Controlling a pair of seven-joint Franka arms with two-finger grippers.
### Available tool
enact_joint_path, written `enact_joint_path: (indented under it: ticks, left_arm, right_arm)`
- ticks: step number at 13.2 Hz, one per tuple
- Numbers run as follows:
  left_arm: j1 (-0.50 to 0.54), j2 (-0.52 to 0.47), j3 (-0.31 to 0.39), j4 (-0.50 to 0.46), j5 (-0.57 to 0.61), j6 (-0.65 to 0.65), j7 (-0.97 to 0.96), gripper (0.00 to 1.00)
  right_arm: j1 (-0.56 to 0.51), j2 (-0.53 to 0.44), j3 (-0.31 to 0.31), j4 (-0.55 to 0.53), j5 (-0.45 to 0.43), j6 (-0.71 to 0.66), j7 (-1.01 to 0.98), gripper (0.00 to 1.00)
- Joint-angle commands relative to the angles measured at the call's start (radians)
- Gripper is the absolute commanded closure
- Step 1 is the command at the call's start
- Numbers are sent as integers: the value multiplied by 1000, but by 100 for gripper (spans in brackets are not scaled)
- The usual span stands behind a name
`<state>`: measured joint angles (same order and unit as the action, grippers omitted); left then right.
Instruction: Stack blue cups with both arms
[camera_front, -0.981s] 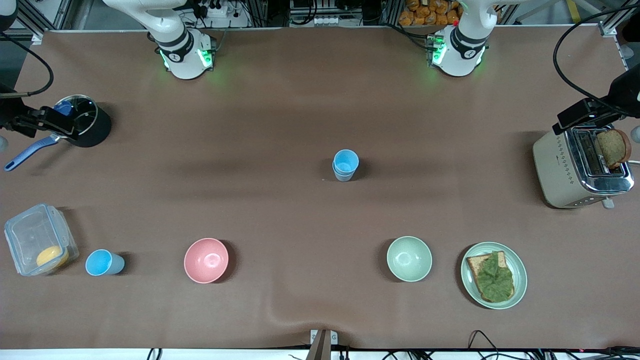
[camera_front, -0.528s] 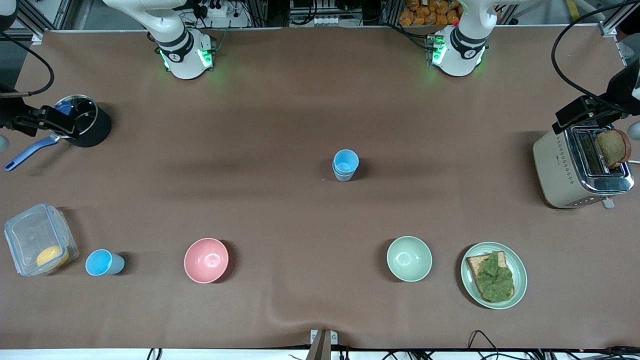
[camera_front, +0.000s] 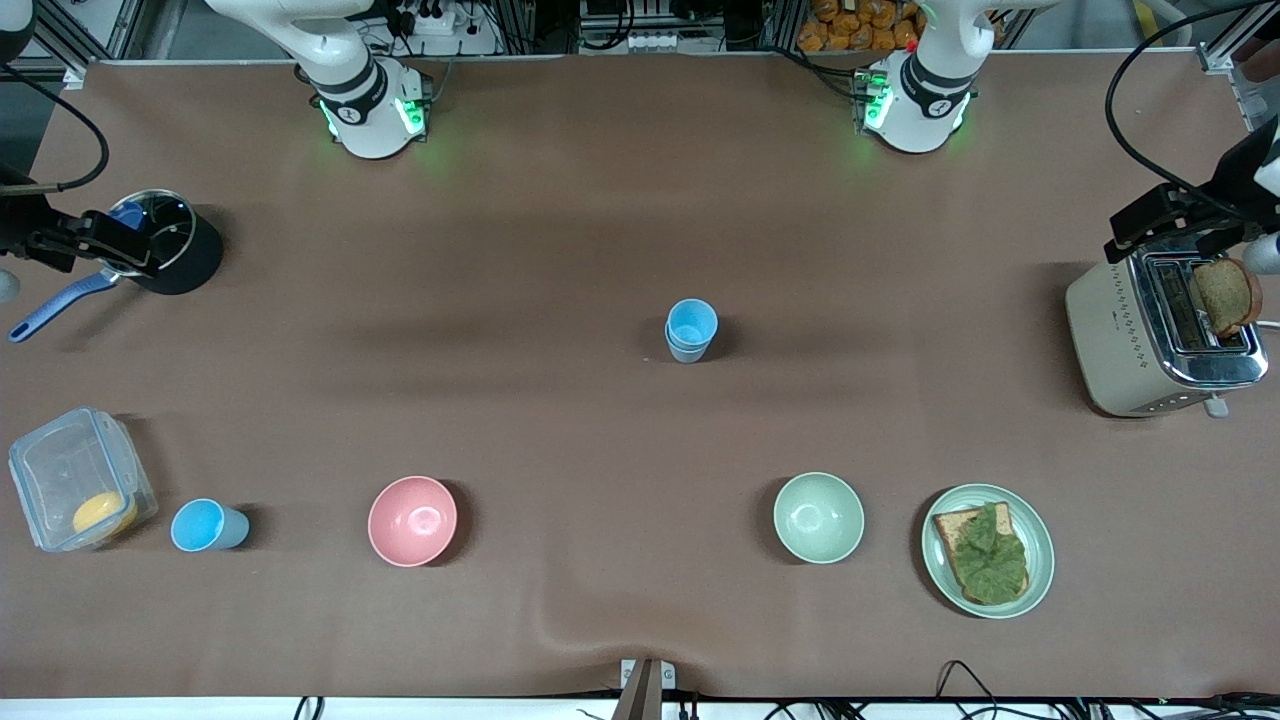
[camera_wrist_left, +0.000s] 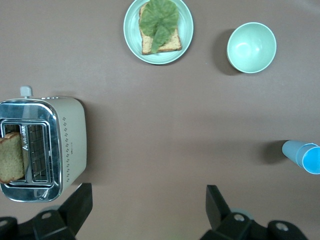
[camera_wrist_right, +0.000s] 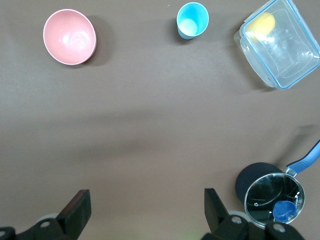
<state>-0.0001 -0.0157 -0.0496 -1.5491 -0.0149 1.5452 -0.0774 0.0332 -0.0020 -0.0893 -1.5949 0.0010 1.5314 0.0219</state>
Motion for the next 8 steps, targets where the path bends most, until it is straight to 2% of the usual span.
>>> enact_joint_path:
  ticks: [1, 8]
  left_arm:
    - [-12, 11, -30, 24, 9, -20, 7, 0]
    - [3, 14, -27, 24, 1, -11, 7, 0]
  right_arm:
    - [-7, -6, 5, -2, -9, -8, -13, 0]
    - [-7, -6, 5, -2, -9, -8, -11, 0]
